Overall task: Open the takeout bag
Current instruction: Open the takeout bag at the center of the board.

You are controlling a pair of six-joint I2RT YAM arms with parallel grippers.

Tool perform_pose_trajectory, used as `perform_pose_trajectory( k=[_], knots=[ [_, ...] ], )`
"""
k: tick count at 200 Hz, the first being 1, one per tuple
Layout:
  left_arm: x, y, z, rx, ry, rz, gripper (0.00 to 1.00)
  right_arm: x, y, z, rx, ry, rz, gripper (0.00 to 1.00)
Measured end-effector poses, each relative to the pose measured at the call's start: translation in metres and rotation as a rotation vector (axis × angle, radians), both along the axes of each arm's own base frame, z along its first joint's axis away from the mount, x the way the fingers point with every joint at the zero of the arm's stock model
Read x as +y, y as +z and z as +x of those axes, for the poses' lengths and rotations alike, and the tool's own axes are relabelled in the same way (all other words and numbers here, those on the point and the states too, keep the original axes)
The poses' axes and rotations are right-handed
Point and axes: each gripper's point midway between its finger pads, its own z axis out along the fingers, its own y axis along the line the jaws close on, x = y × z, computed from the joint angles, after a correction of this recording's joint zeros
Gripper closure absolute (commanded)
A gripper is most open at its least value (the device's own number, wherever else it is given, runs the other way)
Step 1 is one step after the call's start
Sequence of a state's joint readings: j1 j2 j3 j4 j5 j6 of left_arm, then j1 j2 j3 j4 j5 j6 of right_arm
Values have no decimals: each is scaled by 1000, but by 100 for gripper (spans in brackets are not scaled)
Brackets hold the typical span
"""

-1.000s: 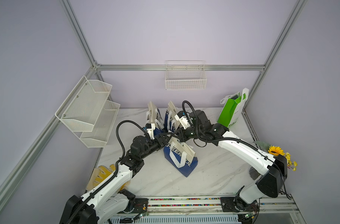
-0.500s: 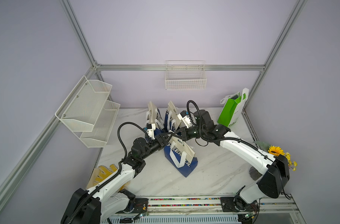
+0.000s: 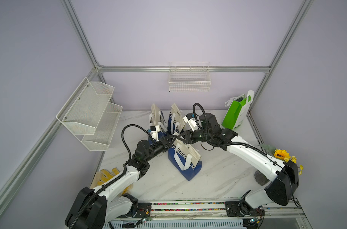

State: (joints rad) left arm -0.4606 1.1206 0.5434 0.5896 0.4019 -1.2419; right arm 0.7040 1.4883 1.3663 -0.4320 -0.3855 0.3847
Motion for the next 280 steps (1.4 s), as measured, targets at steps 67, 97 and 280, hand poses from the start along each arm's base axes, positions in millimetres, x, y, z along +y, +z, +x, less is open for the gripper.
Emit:
perform_pose_trajectory(
  k=[67, 97, 280],
  knots=[
    [-5, 17, -38, 57, 91, 148, 100, 13, 31, -72, -466, -228, -322, 39],
    [3, 4, -56, 117, 148, 203, 100, 20, 33, -87, -605, -314, -417, 37],
    [25, 19, -74, 145, 233, 133, 100, -6, -9, -43, -669, -421, -565, 16]
  ],
)
